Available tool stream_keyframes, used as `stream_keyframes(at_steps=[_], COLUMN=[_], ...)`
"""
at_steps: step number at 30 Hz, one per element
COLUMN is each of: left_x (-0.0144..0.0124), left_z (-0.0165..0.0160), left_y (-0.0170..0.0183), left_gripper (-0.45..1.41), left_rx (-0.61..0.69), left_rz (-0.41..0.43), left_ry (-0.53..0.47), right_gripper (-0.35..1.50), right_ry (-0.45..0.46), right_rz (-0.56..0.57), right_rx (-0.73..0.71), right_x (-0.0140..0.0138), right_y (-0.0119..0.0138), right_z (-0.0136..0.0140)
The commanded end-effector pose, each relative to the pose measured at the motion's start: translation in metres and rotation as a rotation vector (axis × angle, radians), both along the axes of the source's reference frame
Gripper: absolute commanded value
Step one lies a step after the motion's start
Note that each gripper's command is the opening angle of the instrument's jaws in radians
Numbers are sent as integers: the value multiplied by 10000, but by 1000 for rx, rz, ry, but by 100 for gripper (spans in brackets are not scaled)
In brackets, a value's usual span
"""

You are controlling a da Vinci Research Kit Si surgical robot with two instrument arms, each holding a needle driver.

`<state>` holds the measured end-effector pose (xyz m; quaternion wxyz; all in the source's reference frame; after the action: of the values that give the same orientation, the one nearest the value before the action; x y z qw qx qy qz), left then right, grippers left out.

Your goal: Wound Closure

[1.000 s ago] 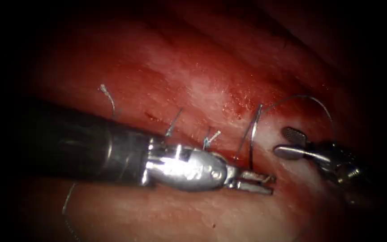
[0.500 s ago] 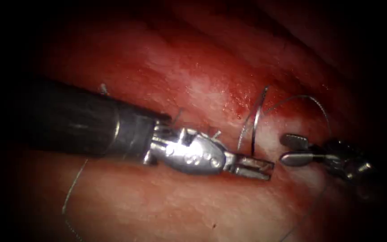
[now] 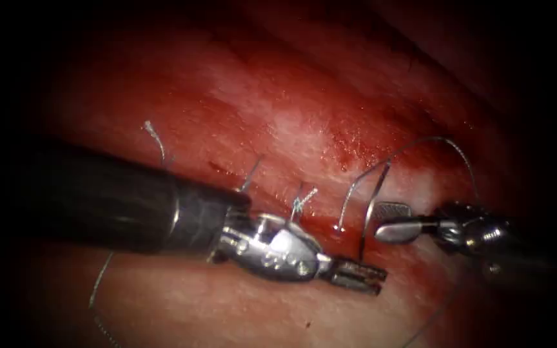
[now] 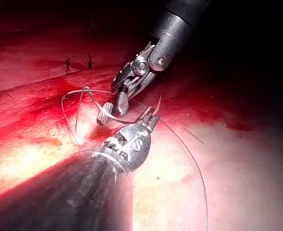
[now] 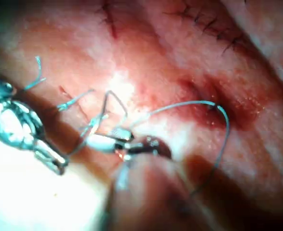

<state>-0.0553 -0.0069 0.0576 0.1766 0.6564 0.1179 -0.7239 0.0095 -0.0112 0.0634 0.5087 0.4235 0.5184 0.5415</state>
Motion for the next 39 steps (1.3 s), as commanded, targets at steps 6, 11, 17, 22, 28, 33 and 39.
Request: stream_keyframes(at_steps=[6,11,17,22,28,33,39], left_x=[-4,-5,-6,-6,-7,-8,-7], left_z=[2,2,3,3,4,4,2], left_y=[-6,-6,-6,-6,-7,-8,-7], left_gripper=[-45,-45,-45,-45,-45,-45,-45], left_rx=[-10,-15,-21,-23,-25,-25,-24], left_rz=[-2,-2,1,-4,-7,-7,-7], left_ry=[-13,-15,-18,-15,-12,-12,-12], right_gripper=[113,105,99,96,91,79,-15], right_ry=[-11,3,15,10,9,6,-1], right_rz=[46,55,75,93,101,107,119], right_rx=[78,109,136,146,145,146,146], right_x=[7,8,12,15,18,21,24], right_y=[7,9,9,11,11,10,7], right_z=[10,7,1,-3,-3,-3,-5])
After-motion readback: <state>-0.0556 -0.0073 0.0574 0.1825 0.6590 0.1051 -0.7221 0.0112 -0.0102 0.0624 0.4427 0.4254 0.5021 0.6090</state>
